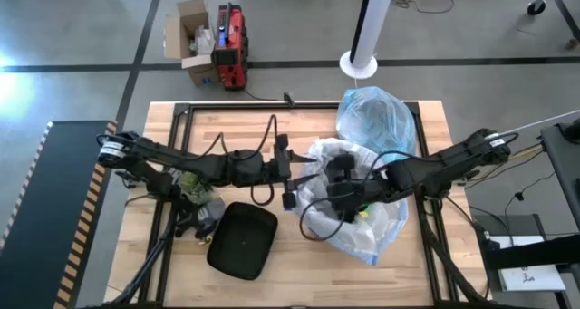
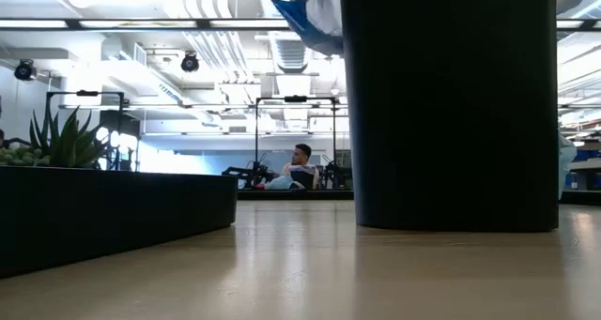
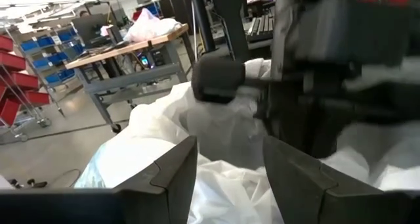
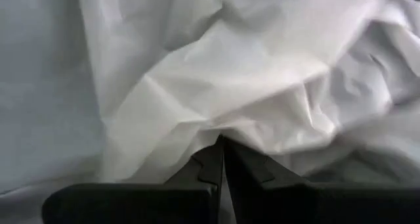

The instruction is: Place trash/remove bag and relplace

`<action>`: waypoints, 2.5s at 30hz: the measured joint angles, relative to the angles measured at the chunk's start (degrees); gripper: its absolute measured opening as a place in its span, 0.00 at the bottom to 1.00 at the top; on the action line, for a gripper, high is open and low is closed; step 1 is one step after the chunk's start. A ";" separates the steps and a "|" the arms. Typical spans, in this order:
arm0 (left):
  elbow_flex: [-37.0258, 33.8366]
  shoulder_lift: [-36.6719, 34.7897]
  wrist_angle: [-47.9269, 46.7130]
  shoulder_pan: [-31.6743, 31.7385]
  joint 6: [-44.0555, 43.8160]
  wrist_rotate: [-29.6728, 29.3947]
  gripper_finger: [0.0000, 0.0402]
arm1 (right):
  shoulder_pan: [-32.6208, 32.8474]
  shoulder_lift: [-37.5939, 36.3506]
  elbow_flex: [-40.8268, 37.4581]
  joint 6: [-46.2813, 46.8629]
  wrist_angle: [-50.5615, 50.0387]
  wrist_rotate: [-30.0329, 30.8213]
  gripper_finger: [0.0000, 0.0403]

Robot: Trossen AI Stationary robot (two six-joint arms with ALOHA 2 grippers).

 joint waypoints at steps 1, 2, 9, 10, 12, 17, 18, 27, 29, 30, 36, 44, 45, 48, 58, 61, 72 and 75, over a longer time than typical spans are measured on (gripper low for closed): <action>-0.11 -0.16 -0.22 0.00 0.01 -0.04 0.40 | 0.34 -0.69 0.00 0.18 -0.17 0.07 0.01; -0.27 -0.35 -0.31 0.00 0.00 -0.04 0.41 | 0.87 -1.67 0.00 0.40 -0.33 0.09 0.01; -0.39 -0.56 -1.35 0.00 -0.04 -0.10 0.41 | 3.43 -7.11 0.00 1.14 0.24 4.23 0.01; -0.39 -0.56 -1.36 0.00 -0.04 -0.10 0.40 | 3.45 -7.62 0.00 1.14 0.37 5.05 0.01; -0.41 -0.54 -1.42 -0.08 -0.06 -0.08 0.40 | 3.43 -8.33 -0.11 1.15 0.75 6.83 0.01; -0.43 -0.50 -1.38 -0.38 -0.23 -0.08 0.38 | 3.38 -8.17 -0.35 -0.52 4.06 15.97 0.01; -0.43 -0.50 -1.35 -0.48 -0.25 -0.08 0.37 | 3.38 -8.04 -0.56 -1.57 5.64 17.85 0.01; -0.85 -3.87 -5.66 -2.30 -0.20 -0.21 0.39 | 5.65 -8.39 -2.14 -9.05 15.36 32.53 0.01; -1.60 -5.95 -7.64 -3.42 -0.74 -0.13 0.40 | 8.15 -10.21 -2.27 -9.11 15.35 31.63 0.01; -2.30 -7.12 -7.87 -4.04 -0.96 -0.13 0.41 | 9.54 -11.12 -2.41 -9.13 15.26 30.57 0.01; -7.75 -14.22 -6.25 -8.14 -2.99 -0.57 0.44 | 19.39 -15.03 -2.62 -6.73 15.35 27.58 0.01; -20.87 -19.52 4.02 -12.67 -7.73 -5.32 0.44 | 30.94 -15.46 -3.72 6.44 11.17 21.81 0.01; -22.59 -19.67 6.26 -13.01 -8.01 -5.45 0.44 | 31.99 -15.12 -4.06 8.95 10.18 21.73 0.01; -27.19 -19.49 13.97 -13.95 -8.55 -5.56 0.43 | 34.14 -14.37 -5.85 16.85 8.30 21.62 0.01; -31.92 -13.60 29.07 -14.34 -8.82 -5.52 0.40 | 34.20 -11.33 -14.88 22.40 17.49 30.17 0.01; -30.54 -12.32 29.14 -14.47 -8.23 -5.26 0.39 | 35.04 -11.29 -13.19 12.75 19.64 30.56 0.01; -28.28 -8.16 28.19 -15.44 -7.72 -4.90 0.40 | 39.53 -12.62 -5.76 31.83 -0.54 24.37 0.01; -28.28 -6.69 28.41 -15.93 -8.43 -4.91 0.41 | 39.82 -12.66 -7.11 46.36 -11.15 24.83 0.01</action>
